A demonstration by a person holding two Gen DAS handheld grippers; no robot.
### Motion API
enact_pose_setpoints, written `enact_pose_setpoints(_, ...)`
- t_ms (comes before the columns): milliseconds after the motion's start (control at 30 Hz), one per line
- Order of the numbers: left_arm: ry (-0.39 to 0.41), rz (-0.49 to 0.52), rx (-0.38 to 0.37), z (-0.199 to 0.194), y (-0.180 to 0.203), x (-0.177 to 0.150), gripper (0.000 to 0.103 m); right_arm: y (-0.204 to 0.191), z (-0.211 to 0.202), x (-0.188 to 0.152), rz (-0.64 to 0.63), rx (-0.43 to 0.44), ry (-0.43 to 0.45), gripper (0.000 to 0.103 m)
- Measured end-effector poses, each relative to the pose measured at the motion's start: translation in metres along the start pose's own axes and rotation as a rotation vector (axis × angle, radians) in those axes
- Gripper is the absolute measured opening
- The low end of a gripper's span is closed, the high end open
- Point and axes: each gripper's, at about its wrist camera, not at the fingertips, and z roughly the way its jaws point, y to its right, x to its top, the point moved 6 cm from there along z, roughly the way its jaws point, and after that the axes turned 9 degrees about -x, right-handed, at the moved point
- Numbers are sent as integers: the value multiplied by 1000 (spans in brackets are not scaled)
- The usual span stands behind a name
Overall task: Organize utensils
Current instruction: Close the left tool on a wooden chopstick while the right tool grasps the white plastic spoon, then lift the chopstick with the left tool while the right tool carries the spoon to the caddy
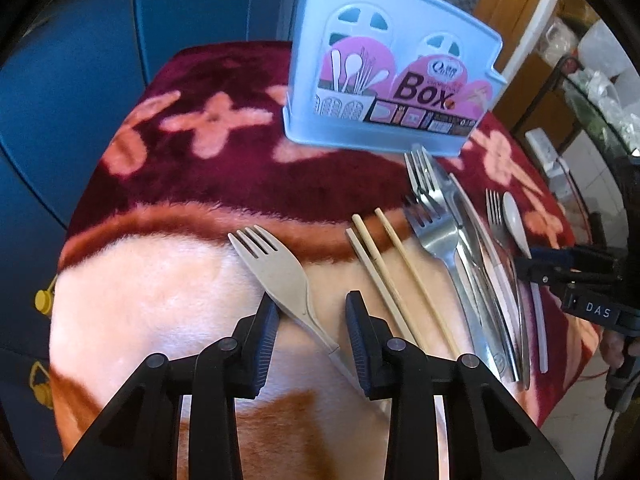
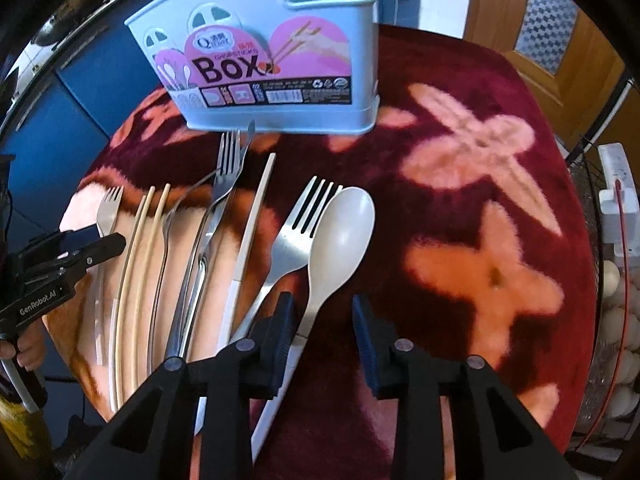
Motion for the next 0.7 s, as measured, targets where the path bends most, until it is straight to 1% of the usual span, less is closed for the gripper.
enact_pose_setpoints(167, -33, -11, 17, 2, 1, 3, 34, 4, 2, 4, -8, 37, -34, 36)
enact_pose_setpoints(200, -20, -9, 22, 2, 1, 4, 34, 6, 2, 5, 0, 53, -45, 36)
enact_pose_setpoints(300, -16, -1, 31, 2, 2, 3, 34, 6, 6, 9, 2, 72, -60, 35)
enact_pose_setpoints(333, -13, 1, 35, 2, 2, 3, 31, 7, 5, 9, 1, 71, -63, 33)
enact_pose_setpoints(367, -8, 0, 37, 1, 2, 3, 25, 8, 4, 9, 1, 68, -64, 28)
enact_pose_setpoints(400, -3, -5, 32, 0, 2, 4, 21, 8, 4, 9, 2, 71, -67, 26)
enact_pose_setpoints(433, 0, -14, 16, -1, 2, 4, 14, 9, 3, 10, 7, 77, -70, 19)
enact_pose_setpoints(467, 3, -32, -7, -2, 2, 4, 12, 12, 2, 10, 17, 83, -75, 14)
enact_pose_setpoints(500, 7, -47, -25, -3, 2, 4, 10, 14, 2, 11, 31, 97, -82, 13)
enact_pose_setpoints(533, 11, -64, -48, -4, 1, 4, 8, 15, 4, 12, 40, 105, -88, 9)
enact_pose_setpoints(600, 21, -83, -79, -7, 1, 4, 7, 19, 4, 12, 68, 127, -94, 8)
enact_pose_setpoints(700, 48, -77, -88, -13, 1, 4, 5, 23, 0, 10, 104, 139, -72, 7)
